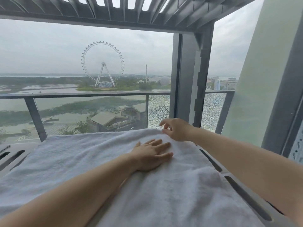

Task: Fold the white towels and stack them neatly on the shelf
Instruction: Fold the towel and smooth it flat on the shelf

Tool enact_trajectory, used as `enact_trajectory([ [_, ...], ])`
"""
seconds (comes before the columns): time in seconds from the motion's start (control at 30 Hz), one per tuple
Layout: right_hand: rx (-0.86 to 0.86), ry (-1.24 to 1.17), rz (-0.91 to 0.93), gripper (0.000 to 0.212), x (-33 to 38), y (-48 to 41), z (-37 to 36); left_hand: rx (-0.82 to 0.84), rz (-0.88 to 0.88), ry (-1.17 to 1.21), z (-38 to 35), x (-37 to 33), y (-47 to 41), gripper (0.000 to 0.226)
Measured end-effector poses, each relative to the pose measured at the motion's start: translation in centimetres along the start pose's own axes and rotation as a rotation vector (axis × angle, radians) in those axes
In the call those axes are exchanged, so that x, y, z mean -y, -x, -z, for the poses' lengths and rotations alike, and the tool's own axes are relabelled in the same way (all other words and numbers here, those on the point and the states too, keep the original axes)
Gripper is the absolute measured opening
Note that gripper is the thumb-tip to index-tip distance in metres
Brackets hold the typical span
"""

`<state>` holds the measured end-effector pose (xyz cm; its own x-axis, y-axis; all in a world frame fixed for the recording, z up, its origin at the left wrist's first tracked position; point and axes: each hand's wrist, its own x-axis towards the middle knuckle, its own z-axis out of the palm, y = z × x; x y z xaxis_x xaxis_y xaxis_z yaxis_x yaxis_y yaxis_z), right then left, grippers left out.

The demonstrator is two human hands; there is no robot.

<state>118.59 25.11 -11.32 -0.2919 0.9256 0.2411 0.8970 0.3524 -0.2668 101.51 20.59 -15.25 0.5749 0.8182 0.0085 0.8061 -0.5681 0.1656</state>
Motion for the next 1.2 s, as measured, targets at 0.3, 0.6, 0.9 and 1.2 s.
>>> enact_trajectory([
  [0.3,0.246,0.165,-0.033,0.057,0.0,4.9,-0.9,0.068,0.008,0.027,1.5,-0.7,3.6,0.061],
  [0.6,0.174,0.149,0.008,0.016,2.2,8.4,2.2,0.112,-0.070,-0.027,1.5,-2.4,9.1,0.065],
  [0.9,0.166,0.277,-0.268,0.026,6.3,19.0,5.1,0.085,-0.205,-0.080,0.8,-4.9,13.7,0.061],
  [1.2,0.082,0.293,-0.546,0.045,10.1,24.2,2.8,0.036,-0.222,-0.070,1.0,-5.7,19.7,0.063],
])
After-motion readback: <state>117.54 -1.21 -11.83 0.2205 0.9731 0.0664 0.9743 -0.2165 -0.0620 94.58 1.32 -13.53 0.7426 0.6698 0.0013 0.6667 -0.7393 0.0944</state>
